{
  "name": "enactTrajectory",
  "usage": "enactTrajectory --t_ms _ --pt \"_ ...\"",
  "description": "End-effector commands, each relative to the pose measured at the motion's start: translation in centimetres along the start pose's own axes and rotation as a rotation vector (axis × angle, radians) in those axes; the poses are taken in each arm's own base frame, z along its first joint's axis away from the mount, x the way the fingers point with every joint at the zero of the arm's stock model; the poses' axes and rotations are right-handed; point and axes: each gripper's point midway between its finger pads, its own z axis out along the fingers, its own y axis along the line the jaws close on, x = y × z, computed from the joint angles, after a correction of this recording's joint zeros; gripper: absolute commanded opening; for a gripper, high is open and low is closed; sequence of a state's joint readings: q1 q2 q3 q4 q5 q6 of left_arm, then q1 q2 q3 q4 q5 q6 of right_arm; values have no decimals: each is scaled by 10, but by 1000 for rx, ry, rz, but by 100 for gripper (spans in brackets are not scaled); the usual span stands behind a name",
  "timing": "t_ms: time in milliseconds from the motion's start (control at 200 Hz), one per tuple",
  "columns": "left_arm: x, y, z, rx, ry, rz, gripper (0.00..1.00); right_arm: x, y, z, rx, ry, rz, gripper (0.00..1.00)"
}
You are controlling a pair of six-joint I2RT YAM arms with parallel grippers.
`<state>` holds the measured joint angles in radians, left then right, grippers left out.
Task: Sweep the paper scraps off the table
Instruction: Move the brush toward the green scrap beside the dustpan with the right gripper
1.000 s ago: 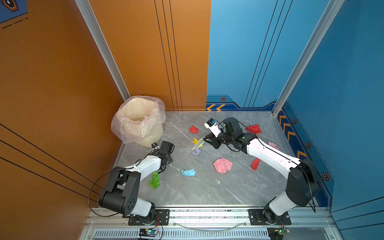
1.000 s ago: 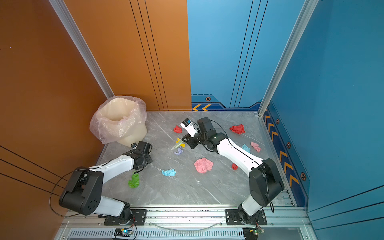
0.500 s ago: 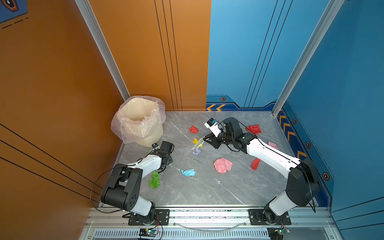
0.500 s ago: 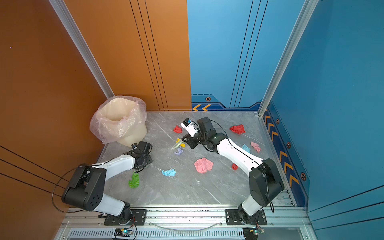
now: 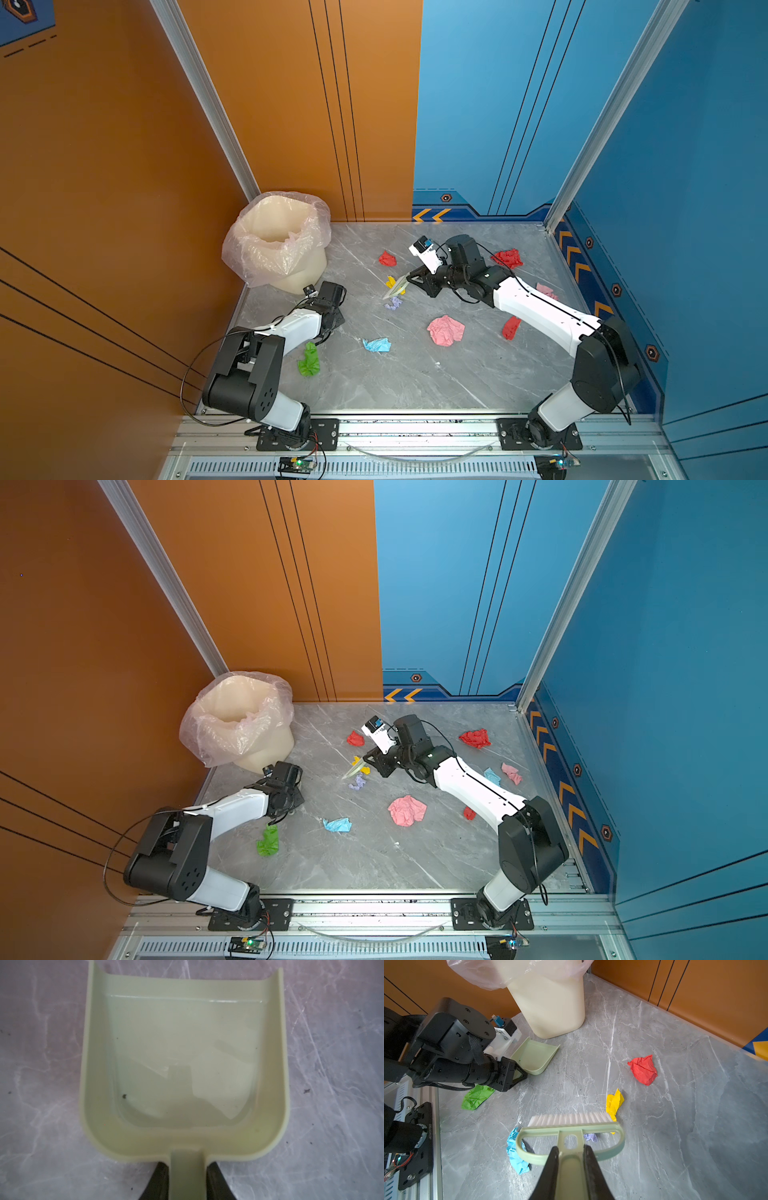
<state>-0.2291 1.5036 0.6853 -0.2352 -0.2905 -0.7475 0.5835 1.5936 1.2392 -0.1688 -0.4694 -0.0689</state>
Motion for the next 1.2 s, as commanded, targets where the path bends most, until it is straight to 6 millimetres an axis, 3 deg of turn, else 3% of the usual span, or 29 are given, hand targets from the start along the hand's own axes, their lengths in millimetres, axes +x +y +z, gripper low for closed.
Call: enactTrajectory --t_ms 0,340,486,511,606,836,1196 --pt "5 -2 -2 15 44 35 19 -3 1 1 2 -30 18 0" --pt "2 -5 -21 53 55 154 7 4 27 6 -45 -119 -49 0" --pt "2 -7 -34 90 57 198 7 11 50 10 -80 -184 -81 0" --pt "1 -7 -36 89 54 202 7 12 66 13 -110 -196 -94 0" --pt "-3 -6 -45 100 38 213 7 14 86 18 -144 -260 -102 0" --pt "-9 1 -57 118 24 211 7 28 133 49 -189 -332 -133 0" --pt "-15 8 -57 130 48 220 7 47 170 91 -248 -349 -113 0"
